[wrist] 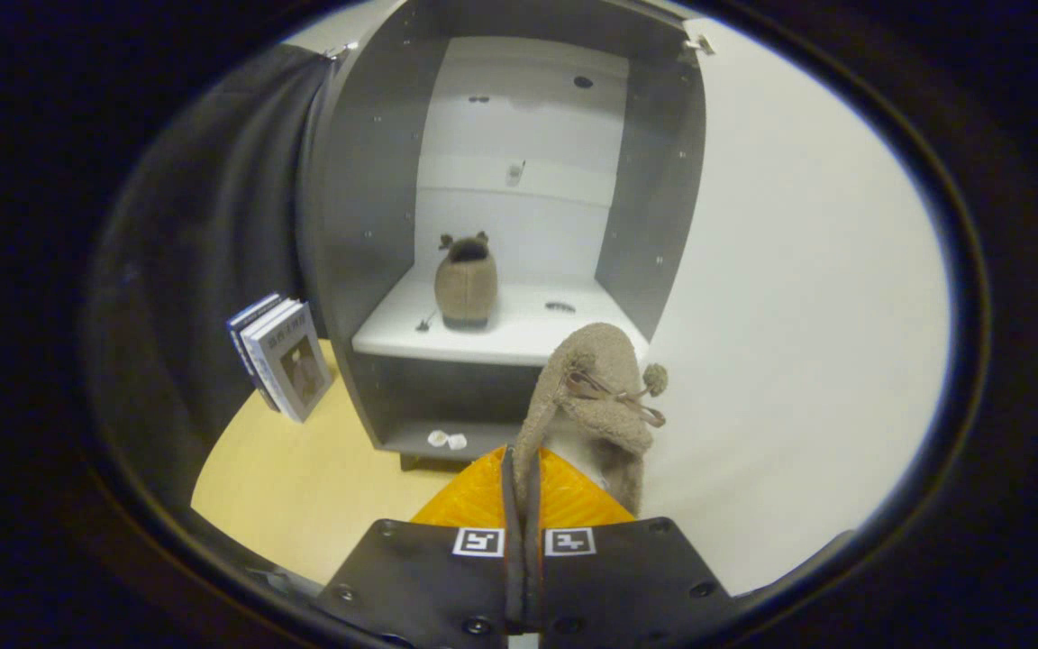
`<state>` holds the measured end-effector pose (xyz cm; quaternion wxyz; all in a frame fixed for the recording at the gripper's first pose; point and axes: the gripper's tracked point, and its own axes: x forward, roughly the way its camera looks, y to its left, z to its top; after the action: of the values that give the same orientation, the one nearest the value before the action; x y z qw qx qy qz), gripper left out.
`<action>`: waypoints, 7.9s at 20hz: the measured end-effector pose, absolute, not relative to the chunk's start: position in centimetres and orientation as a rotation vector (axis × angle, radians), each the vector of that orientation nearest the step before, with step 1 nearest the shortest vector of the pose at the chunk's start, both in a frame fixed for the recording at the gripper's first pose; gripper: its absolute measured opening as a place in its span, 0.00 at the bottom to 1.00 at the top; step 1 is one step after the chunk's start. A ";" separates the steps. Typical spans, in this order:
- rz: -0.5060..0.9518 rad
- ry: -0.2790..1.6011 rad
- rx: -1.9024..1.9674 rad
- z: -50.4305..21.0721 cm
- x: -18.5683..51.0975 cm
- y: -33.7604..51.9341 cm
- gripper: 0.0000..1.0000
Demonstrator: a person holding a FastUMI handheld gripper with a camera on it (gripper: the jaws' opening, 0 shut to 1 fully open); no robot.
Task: Open the shoe cabinet door, grab the shoes and put them into the shoe cabinet, then close the shoe cabinet door.
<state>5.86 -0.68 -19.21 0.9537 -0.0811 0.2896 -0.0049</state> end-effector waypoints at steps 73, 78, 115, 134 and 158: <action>-0.032 0.214 -0.008 -4.9 7.0 -0.6 0.95; -0.104 0.191 0.017 -1.8 -3.3 -3.7 0.95; 0.009 0.129 0.011 -1.4 -1.5 -33.0 0.97; -0.016 0.132 0.029 -1.7 -3.4 -22.8 0.92; 0.094 0.128 0.105 -4.7 8.8 4.2 0.92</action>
<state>8.84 4.16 -4.74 0.9955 0.0525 0.0640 0.0467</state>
